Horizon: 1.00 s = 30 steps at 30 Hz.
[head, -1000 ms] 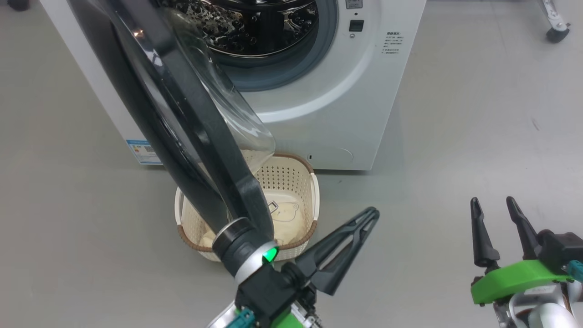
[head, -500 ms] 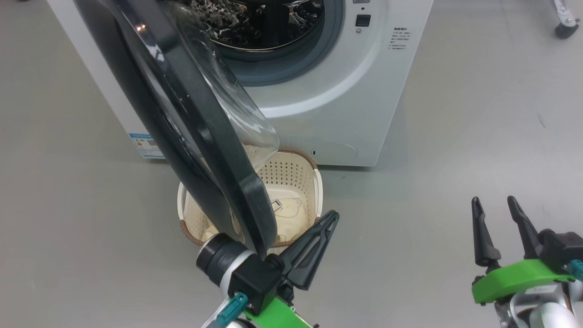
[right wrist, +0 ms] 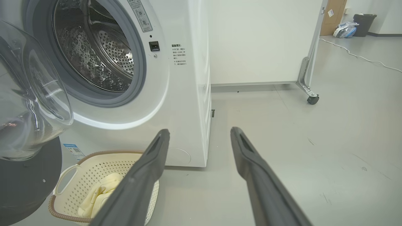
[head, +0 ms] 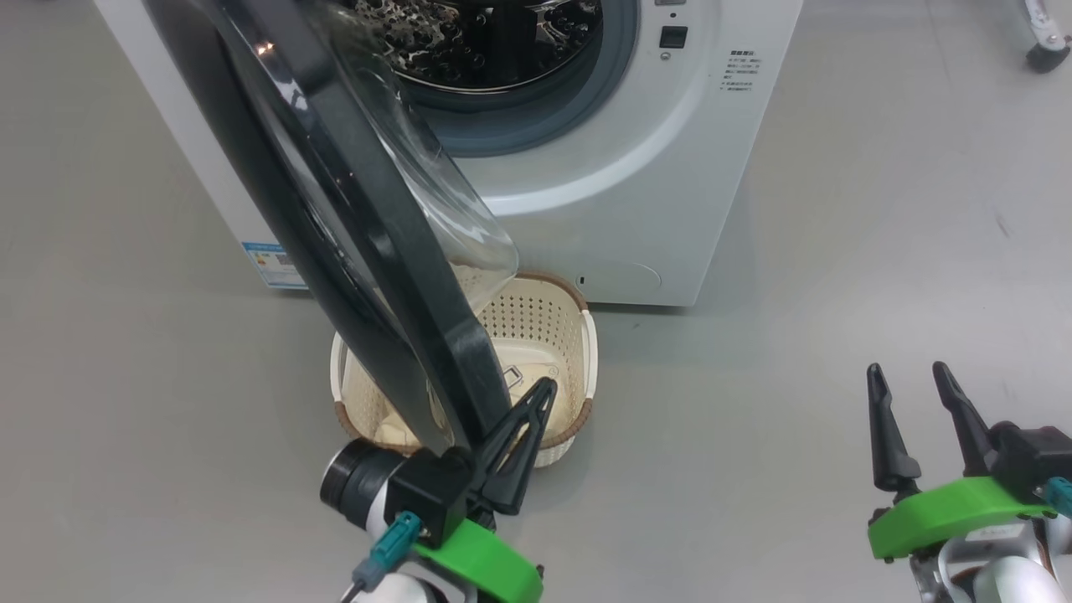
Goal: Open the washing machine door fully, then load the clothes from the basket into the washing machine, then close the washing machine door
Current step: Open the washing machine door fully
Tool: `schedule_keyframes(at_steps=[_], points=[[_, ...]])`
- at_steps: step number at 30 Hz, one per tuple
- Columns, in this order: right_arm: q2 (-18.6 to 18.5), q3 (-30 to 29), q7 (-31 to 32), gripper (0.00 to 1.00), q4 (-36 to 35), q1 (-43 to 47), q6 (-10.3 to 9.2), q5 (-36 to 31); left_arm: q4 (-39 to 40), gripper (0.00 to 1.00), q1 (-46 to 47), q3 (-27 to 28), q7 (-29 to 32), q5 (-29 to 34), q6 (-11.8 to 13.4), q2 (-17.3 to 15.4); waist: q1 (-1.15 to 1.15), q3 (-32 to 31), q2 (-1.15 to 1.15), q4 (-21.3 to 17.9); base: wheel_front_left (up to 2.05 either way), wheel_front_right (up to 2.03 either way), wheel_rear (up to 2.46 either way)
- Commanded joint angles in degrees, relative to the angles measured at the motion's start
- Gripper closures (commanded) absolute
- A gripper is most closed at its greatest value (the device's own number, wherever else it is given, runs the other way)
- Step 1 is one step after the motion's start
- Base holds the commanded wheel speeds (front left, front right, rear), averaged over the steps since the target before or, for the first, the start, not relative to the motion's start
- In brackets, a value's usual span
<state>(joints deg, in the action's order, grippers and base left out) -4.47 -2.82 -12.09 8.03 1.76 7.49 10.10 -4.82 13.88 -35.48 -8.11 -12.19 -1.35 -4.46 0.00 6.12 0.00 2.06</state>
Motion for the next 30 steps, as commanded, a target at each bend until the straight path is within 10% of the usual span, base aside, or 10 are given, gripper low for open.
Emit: schedule_keyframes(at_steps=[1,30], points=[[-1.3,1.0,-0.4,0.00,-1.5,-2.5,0.00,0.5,1.3,1.00,2.2,2.3,-0.4,-0.4,0.6,-0.2,0.00,0.0,0.00,0.3,0.00,0.00,0.00],[-1.2,0.5,-0.9,0.00,-0.5,-3.4,0.00,1.3,6.2,1.00,-0.1,2.7,0.9,-0.5,3.6,-3.7,0.00,1.4,0.00,5.3,0.00,0.00,0.00]])
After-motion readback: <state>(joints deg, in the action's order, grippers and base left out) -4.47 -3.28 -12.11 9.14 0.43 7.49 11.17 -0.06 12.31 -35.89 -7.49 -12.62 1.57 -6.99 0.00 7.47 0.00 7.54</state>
